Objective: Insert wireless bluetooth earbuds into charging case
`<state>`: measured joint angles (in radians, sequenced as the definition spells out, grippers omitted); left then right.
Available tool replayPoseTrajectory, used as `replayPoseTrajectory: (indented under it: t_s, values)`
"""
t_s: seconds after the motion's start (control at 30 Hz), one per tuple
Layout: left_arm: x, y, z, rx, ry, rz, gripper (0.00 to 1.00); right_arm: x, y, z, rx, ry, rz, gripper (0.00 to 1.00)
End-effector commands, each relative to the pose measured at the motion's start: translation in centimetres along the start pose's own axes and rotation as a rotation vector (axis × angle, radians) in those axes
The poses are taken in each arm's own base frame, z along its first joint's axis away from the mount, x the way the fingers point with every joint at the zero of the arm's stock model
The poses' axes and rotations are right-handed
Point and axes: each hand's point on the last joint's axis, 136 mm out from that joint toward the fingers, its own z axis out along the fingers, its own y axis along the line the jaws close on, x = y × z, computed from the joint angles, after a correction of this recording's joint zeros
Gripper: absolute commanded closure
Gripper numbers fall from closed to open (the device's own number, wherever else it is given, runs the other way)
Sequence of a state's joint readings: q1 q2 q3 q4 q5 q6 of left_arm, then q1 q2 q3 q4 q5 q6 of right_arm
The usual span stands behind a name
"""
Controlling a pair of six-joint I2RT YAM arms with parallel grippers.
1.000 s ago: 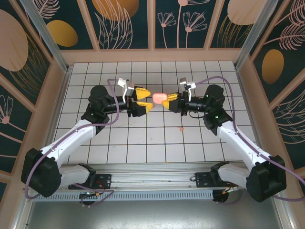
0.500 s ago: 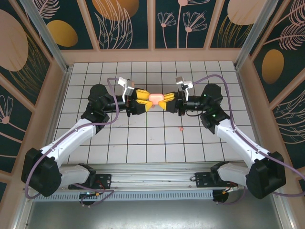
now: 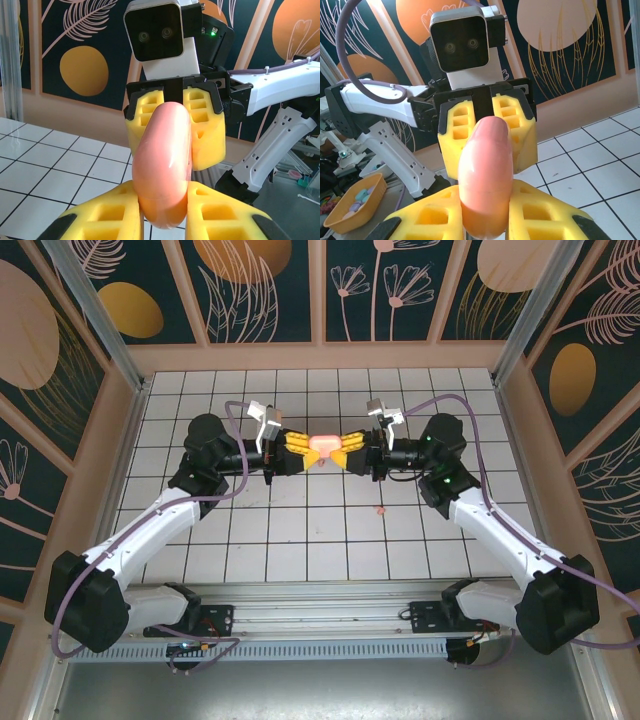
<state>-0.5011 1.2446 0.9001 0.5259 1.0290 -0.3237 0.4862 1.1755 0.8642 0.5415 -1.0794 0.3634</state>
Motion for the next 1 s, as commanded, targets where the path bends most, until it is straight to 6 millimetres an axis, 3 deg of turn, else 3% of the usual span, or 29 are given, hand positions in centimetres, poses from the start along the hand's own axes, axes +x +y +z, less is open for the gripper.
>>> replayPoseTrajectory:
  t_s: [0.0,0.07,0.17,0.27,0.53,0.97]
  values:
    - [-1.5,-1.0,0.0,0.014,-0.013,0.077,0.81,-0.9,0.6,0.3,-0.012,-0.012,-0.042,0.81]
    - [-1.5,-0.8,-0.1,0.001,-0.009,0.084,0.82,-0.9,0.5,0.3,-0.001,-0.012,-0.044,0.78]
    - [-1.2,-0.4,-0.3,-0.037,0.007,0.104,0.84,-0.9,0.1,0.1,0.038,-0.003,-0.045,0.59]
    - [-0.5,0.0,-0.4,-0.064,0.043,0.115,0.84,-1.2,-0.1,-0.4,0.085,0.016,-0.054,0.51]
    - [1.5,0.8,-0.7,-0.103,0.154,0.140,0.84,-2.5,-0.4,-2.0,0.205,0.114,-0.084,0.45]
    - [2.4,0.4,-0.6,-0.058,0.205,0.152,0.83,-3.1,0.0,-0.6,0.170,0.279,-0.058,0.45]
